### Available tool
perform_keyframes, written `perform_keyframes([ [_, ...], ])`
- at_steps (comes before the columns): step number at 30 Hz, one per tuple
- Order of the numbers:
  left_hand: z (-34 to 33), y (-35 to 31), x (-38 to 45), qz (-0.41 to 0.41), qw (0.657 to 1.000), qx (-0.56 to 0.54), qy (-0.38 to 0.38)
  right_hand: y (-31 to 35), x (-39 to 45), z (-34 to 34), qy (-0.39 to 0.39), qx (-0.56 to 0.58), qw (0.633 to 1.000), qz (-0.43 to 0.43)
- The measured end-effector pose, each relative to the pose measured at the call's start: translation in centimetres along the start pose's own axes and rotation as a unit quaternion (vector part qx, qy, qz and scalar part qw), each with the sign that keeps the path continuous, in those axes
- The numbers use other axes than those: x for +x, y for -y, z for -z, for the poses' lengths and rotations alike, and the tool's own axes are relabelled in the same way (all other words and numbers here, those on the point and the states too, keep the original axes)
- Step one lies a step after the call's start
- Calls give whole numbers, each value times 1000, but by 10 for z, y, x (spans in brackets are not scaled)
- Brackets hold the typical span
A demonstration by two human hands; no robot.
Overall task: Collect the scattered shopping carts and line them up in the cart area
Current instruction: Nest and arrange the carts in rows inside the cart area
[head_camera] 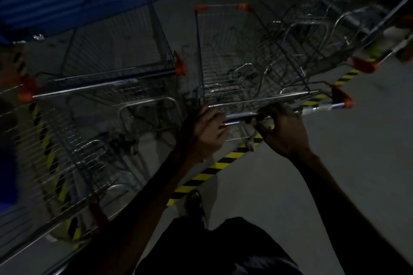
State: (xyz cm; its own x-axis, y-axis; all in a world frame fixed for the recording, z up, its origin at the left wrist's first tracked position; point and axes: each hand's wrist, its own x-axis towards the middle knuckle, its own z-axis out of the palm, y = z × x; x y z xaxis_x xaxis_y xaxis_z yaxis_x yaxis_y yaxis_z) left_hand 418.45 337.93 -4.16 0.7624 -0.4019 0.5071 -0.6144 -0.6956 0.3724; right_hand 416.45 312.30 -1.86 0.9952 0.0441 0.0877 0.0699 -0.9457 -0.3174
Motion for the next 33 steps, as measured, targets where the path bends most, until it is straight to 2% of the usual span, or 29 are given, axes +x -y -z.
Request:
perform_keyframes([
  [2, -25, 6, 10, -16, 999, 29, 9, -24, 18, -8, 41, -41, 998, 1],
  [4, -43, 15, 14, -21, 996, 65, 53, -45, 29, -19, 69, -55, 996, 6],
  [7, -57, 19, 21, -24, 988, 119, 94, -68, 41, -31, 24, -23, 999, 28],
  [12, -81, 7, 27, 13, 986, 144, 88, -93, 50, -34, -22, -5, 996, 81],
  [15, -99, -5, 37, 25, 985, 156, 64, -113, 64, -22, -24, 1, 995, 100],
  [20, -131, -31, 66, 49, 985, 162, 39, -158, 96, -5, -26, -7, 987, 160],
  [26, -155, -55, 99, 110, 978, 142, 102, -194, 128, 12, -35, -22, 976, 213],
  [33, -164, -85, 123, 155, 973, 102, 135, -229, 147, 16, -32, -34, 970, 239],
])
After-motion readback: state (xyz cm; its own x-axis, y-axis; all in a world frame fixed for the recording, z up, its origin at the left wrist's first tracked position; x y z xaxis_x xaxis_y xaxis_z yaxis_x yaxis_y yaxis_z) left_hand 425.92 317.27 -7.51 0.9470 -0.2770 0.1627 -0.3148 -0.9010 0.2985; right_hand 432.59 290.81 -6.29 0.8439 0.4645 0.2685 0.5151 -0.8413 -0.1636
